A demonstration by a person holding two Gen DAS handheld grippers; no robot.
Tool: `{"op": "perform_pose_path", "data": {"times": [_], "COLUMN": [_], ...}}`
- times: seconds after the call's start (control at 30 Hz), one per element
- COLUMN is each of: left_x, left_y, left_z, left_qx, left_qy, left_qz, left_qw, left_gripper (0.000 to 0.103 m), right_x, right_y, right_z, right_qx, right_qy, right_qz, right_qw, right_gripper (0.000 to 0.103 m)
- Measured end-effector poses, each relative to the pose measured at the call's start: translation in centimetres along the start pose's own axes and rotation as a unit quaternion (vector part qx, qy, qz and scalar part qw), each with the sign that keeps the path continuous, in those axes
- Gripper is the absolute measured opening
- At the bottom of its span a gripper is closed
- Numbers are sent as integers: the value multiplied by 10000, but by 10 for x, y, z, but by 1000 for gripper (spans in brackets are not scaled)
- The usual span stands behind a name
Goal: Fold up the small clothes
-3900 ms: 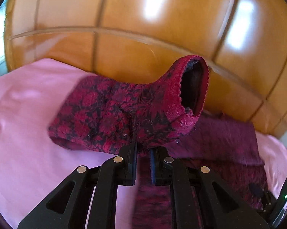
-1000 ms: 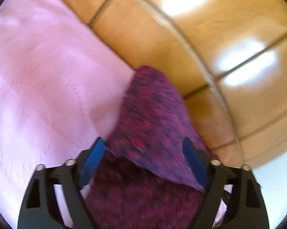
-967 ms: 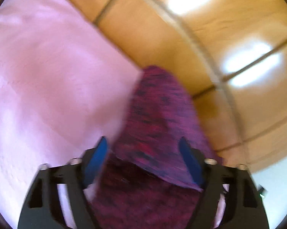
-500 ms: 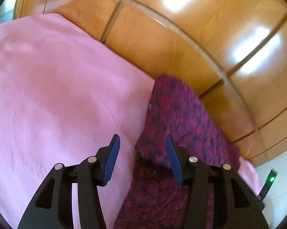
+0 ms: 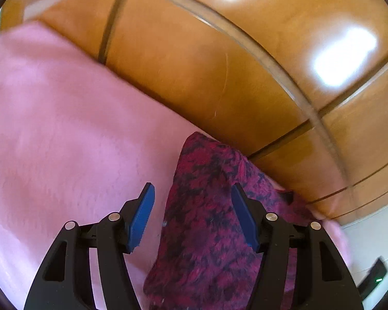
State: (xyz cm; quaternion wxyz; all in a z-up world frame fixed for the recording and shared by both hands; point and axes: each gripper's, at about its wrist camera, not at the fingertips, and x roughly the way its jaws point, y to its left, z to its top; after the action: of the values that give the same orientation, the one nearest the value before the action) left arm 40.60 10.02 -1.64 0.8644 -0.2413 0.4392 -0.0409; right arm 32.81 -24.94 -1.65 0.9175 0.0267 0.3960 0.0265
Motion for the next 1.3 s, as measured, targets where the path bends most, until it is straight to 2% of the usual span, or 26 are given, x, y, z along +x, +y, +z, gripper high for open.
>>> {"op": "perform_pose_path", "data": {"times": [0.1,0.17,0.23,0.33,0.43,0.53,0.6,0.67,0.73,0.87,1.07,1.3], "left_x": [16,33,50,49,36,2,-20,-39,-54,-76,-99,-120], "left_y": [-15,-14,-4,-1,-2,-10,-12,-12,-12,-13,-12,-7], "left_z": [1,2,-2,-9,-11,-28,-44,-60,-80,-114,-160,-208], "left_qx": [528,625,572,639,631,830,964,995,1050,1077,1264,1391], "left_qy": [-47,80,246,0,-196,-620,-798,-904,-968,-968,-834,-710], "left_qz": [891,1339,1460,1541,1667,1891,1843,1755,1634,1470,1341,1266], "left_qw": [9946,9890,9873,9860,9838,9765,9749,9753,9762,9785,9793,9796], "left_gripper": [60,60,61,64,64,64,64,64,64,65,65,65], "right_x": [21,42,54,54,50,44,44,33,19,-14,-45,-82], "right_y": [5,2,-1,0,0,2,3,6,9,9,-6,-23], "right_z": [-3,-10,-16,-22,-25,-26,-26,-27,-30,-45,-82,-118], "right_qx": [-138,-150,-94,-59,-97,-135,-142,-176,-168,-81,53,36], "right_qy": [171,494,528,359,266,236,182,119,40,-19,372,447], "right_qz": [-115,-309,-272,-336,-366,-413,-415,-486,-530,-450,-374,-474], "right_qw": [9997,9982,9982,9988,9989,9988,9989,9986,9984,9990,9986,9979], "right_gripper": [47,47,47,47,47,49,51,63,81,87,87,87]}}
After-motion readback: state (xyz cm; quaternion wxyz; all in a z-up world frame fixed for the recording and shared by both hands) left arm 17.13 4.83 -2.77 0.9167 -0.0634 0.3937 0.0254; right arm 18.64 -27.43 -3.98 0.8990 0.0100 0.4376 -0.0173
